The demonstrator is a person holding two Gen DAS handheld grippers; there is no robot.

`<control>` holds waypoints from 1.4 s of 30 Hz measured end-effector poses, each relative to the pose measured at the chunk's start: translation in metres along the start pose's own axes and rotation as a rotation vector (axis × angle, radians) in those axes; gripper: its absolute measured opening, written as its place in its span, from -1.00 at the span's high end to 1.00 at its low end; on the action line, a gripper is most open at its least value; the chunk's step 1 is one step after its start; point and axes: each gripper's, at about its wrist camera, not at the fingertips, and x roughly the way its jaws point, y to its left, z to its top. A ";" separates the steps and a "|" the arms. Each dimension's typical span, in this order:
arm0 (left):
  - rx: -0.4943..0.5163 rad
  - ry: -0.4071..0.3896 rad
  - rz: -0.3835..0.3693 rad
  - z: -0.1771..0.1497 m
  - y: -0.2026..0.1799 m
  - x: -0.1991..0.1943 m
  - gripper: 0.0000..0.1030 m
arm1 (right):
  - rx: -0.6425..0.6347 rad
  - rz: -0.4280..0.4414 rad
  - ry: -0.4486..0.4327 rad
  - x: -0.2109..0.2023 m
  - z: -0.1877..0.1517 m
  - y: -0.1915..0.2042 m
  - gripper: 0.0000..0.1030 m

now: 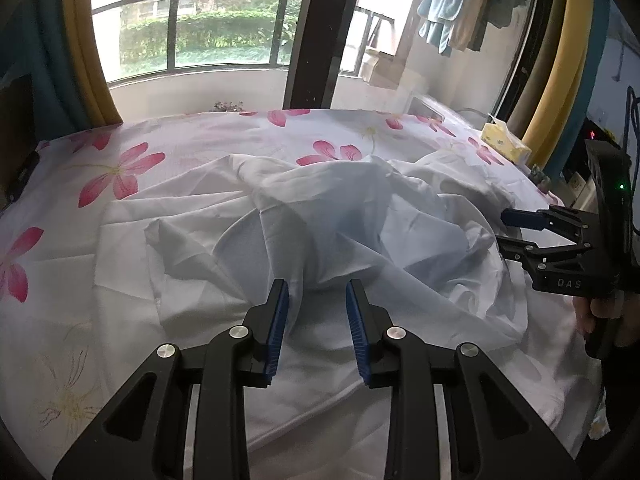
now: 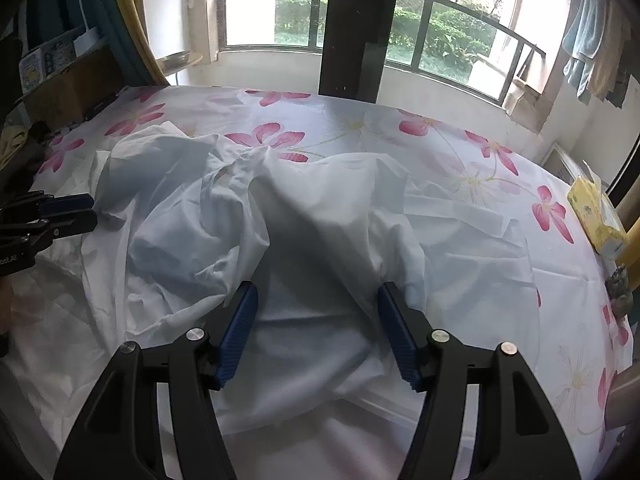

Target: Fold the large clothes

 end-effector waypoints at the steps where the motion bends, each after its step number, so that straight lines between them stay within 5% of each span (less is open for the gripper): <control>1: -0.003 -0.002 0.001 0.000 0.000 -0.001 0.38 | 0.004 -0.001 0.001 -0.001 -0.001 -0.001 -0.22; 26: 0.001 -0.057 0.010 -0.025 -0.020 -0.055 0.38 | 0.050 -0.034 -0.051 -0.055 -0.030 -0.010 -0.22; 42: -0.077 -0.077 0.059 -0.074 -0.015 -0.091 0.35 | 0.071 -0.087 -0.056 -0.088 -0.070 -0.028 -0.22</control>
